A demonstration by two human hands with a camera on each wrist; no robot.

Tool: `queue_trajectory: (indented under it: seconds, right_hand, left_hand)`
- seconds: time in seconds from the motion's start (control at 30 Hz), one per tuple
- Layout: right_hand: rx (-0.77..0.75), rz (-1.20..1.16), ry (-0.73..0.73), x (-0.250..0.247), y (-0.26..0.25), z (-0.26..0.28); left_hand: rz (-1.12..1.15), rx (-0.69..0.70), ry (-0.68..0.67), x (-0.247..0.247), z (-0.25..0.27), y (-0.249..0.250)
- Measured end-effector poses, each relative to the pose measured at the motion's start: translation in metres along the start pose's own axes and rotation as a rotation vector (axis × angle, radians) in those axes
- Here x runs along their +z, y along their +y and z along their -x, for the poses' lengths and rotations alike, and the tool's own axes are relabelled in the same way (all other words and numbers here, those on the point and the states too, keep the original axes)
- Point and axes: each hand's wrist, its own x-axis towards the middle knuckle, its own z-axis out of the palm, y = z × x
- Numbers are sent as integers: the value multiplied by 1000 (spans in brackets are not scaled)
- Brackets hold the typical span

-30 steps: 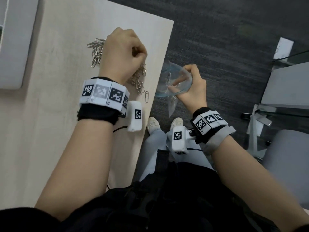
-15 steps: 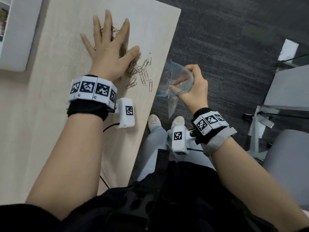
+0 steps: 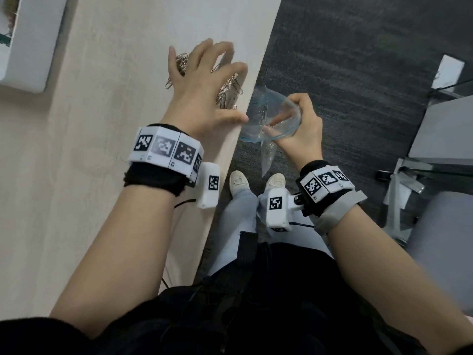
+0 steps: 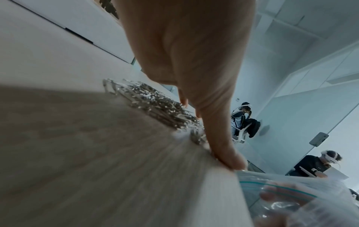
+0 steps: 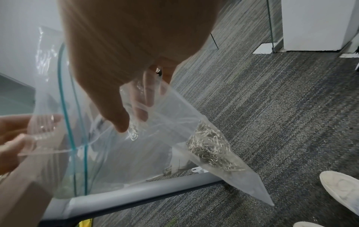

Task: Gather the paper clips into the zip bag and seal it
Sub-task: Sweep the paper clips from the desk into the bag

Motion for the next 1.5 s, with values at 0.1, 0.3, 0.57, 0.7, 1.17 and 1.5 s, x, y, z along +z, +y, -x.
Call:
queue_trajectory:
  seconds: [0.1, 0.3, 0.57, 0.7, 1.17, 1.5]
  right_hand:
    - [3, -3, -2, 0, 1, 2]
    - [-2, -6, 2, 2, 0, 9]
    - [4, -7, 4, 5, -1, 15]
    - [15, 4, 1, 5, 0, 17]
    - [9, -6, 15, 7, -4, 18]
    - [-31, -29, 32, 9, -4, 17]
  left_hand:
    - [115, 35, 99, 0, 4, -7]
    - [168, 21, 197, 8, 23, -12]
    - [103, -106, 23, -12, 30, -26]
    - [54, -148, -196, -11, 21, -30]
    - [10, 90, -70, -4, 18, -3]
    - [132, 109, 154, 7, 30, -16]
